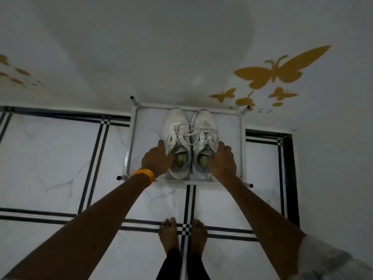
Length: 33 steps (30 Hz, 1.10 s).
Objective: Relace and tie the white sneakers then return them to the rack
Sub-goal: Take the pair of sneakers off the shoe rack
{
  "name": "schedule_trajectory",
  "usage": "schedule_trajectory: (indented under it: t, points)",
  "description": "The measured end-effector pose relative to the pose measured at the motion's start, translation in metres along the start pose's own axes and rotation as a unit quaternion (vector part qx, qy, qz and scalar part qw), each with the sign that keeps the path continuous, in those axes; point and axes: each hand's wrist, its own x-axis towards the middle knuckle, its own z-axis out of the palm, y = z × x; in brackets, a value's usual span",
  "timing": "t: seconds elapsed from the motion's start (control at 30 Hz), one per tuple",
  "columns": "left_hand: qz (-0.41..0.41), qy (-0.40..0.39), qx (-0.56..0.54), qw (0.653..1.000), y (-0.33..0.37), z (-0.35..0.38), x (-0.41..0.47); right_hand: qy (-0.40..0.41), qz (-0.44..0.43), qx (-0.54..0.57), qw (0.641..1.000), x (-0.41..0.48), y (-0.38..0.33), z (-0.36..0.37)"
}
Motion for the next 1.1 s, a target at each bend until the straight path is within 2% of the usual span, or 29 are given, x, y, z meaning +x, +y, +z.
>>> schedule_trajectory:
  t: [0.1, 0.23, 0.4, 0.67, 0.8, 1.0, 1.1]
  points:
    - [-0.013, -0.012, -0.026, 0.999, -0.008, 0.040, 0.026, -0.011, 0.005, -0.001, 1.000, 0.021, 0.021, 0.034]
    - [-0.041, 0.026, -0.023, 0.999, -0.015, 0.071, 0.049, 0.006, -0.009, 0.007, 1.000, 0.040, 0.040, 0.061]
    - [0.010, 0.065, -0.067, 0.996, -0.025, 0.076, 0.041, 0.018, -0.068, 0.018, 0.997, 0.034, 0.048, 0.062]
    - [0.074, 0.117, -0.114, 0.984, -0.030, 0.066, -0.066, 0.029, -0.103, 0.138, 0.985, -0.074, 0.054, 0.034]
    - [0.090, 0.119, -0.132, 0.980, -0.043, 0.075, -0.136, 0.031, -0.103, 0.143, 0.984, -0.142, 0.066, 0.032]
    - [0.128, 0.104, -0.142, 0.976, -0.106, 0.139, -0.197, 0.046, -0.075, 0.147, 0.985, -0.229, 0.107, 0.097]
    - [0.128, 0.093, -0.165, 0.973, -0.145, 0.188, -0.215, 0.065, -0.098, 0.141, 0.983, -0.257, 0.143, 0.152]
